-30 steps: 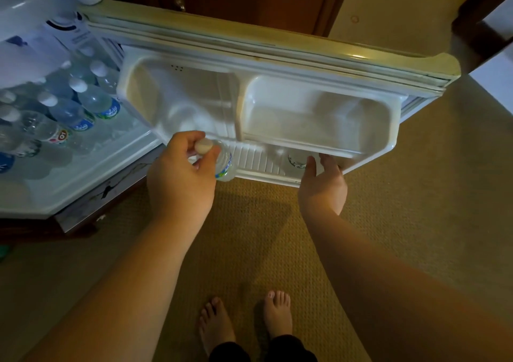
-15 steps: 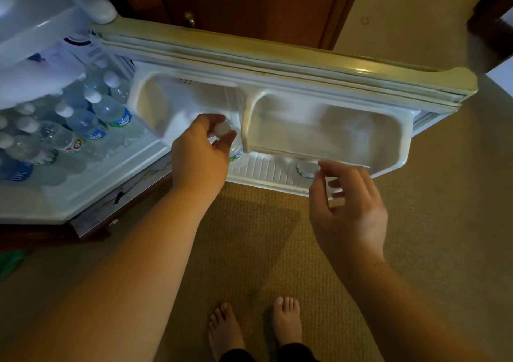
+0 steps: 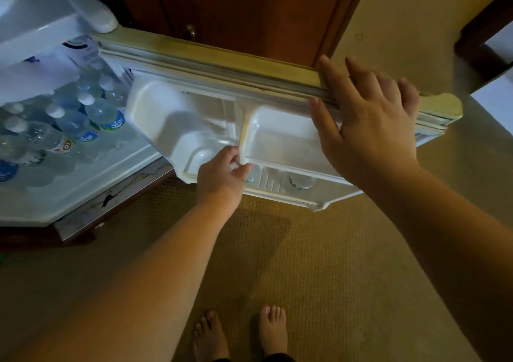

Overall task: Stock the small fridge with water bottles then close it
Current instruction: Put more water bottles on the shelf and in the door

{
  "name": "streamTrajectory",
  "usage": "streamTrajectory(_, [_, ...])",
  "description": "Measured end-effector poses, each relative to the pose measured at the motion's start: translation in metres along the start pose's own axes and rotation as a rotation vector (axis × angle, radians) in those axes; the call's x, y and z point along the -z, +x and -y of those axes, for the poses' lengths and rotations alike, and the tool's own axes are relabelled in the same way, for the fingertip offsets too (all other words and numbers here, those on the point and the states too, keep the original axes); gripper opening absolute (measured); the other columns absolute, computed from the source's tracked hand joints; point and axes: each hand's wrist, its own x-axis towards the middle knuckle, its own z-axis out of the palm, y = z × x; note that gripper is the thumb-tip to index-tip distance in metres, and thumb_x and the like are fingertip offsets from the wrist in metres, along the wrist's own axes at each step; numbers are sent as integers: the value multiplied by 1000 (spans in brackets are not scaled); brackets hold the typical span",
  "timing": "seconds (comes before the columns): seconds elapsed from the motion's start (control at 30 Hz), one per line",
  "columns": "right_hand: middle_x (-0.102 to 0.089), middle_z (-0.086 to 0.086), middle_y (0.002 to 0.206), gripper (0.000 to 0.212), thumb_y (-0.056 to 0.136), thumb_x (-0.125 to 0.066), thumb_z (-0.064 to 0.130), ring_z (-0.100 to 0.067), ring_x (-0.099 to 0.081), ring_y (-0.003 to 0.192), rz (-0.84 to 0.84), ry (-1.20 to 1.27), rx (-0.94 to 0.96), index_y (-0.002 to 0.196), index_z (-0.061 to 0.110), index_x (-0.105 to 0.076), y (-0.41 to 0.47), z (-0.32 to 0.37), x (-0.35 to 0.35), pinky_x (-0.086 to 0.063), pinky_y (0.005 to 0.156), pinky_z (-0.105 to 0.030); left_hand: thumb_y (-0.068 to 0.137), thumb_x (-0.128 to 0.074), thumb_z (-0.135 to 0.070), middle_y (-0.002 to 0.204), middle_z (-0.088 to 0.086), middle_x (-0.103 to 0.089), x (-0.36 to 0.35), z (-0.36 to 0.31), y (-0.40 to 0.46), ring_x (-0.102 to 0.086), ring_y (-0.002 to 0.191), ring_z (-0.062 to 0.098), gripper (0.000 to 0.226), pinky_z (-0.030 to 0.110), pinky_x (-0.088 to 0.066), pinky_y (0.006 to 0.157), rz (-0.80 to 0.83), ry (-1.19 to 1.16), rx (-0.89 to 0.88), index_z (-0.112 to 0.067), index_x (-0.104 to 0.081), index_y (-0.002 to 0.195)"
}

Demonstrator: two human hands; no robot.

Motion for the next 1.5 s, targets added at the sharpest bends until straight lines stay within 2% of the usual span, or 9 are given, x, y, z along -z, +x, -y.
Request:
streamTrajectory(0.17, [-44, -1, 158, 60, 103, -26, 63, -30, -37, 144, 18, -4, 20, 159, 41, -27, 4, -2, 2, -20, 120, -56, 96, -70, -36, 105, 2, -75, -23, -13, -6, -68, 91, 17, 27, 31, -56, 80, -24, -89, 60, -19, -71, 116])
streamTrajectory(0.33, [-45, 0, 155, 59, 104, -25, 62, -30, -37, 143, 18, -15, 14, 159, 42, -25, -1, 1, 1, -20, 120, -57, 94, -73, -37, 108, -7, -72, -34, -14, -13, -64, 86, -3, 34, 2, -43, 67, -16, -239, 134, -16, -71, 121])
streamTrajectory(0.43, [-44, -1, 156, 59, 105, -25, 62, -30, -35, 144, 22, -16, 8, 159, 41, -24, -4, 2, 1, -18, 121, -57, 91, -76, -40, 122, -2, -74, -46, -12, -21, -70, 111, 10, 39, 22, -56, 91, 51, -309, 89, -15, -71, 121])
streamTrajectory(0.67, [-42, -1, 157, 60, 104, -24, 63, -32, -34, 144, 18, -4, -1, 160, 42, -23, -6, 3, 0, -16, 121, -56, 88, -69, -62, 132, -7, -61, -74, -3, -22, -55, 125, 19, 57, 43, -51, 105, 12, -205, -1, -27, -64, 132])
streamTrajectory(0.83, [-44, -2, 154, 59, 104, -24, 64, -34, -38, 139, -41, -13, 15, 159, 42, -25, -7, 2, -7, -19, 119, -56, 97, -61, -56, 140, -4, -59, -89, 15, -29, -53, 131, 14, 56, 22, -40, 105, 61, -144, -39, -22, -57, 142])
streamTrajectory(0.97, [-45, -1, 153, 59, 103, -25, 63, -34, -39, 138, -62, -9, 14, 158, 42, -26, -10, 1, -8, -18, 119, -55, 96, -62, -56, 151, 2, -53, -103, 17, -32, -47, 139, 18, 67, 32, -39, 115, 25, -151, -19, -19, -47, 150])
streamTrajectory(1.27, [-45, -1, 153, 57, 104, -24, 62, -33, -37, 141, -49, -23, 40, 158, 43, -25, -15, -1, -9, -16, 120, -55, 96, -67, -45, 148, -5, -57, -116, 13, -45, -50, 136, 12, 60, 12, -31, 103, -74, -272, 43, -26, -49, 150])
streamTrajectory(1.4, [-45, -1, 152, 58, 104, -23, 63, -33, -37, 141, -49, -28, 36, 158, 43, -25, -15, -1, -9, -14, 123, -57, 94, -66, -53, 160, 2, -42, -116, 19, -35, -39, 147, 19, 75, 38, -35, 119, 28, -238, 51, -29, -34, 158])
streamTrajectory(1.5, [-45, -1, 153, 57, 104, -22, 62, -33, -35, 144, -22, -30, 21, 158, 44, -24, -17, 2, -6, -8, 125, -58, 92, -69, -52, 170, 6, -21, -102, 19, -48, -19, 156, 21, 93, 43, -25, 125, 120, -250, 86, -31, -14, 164])
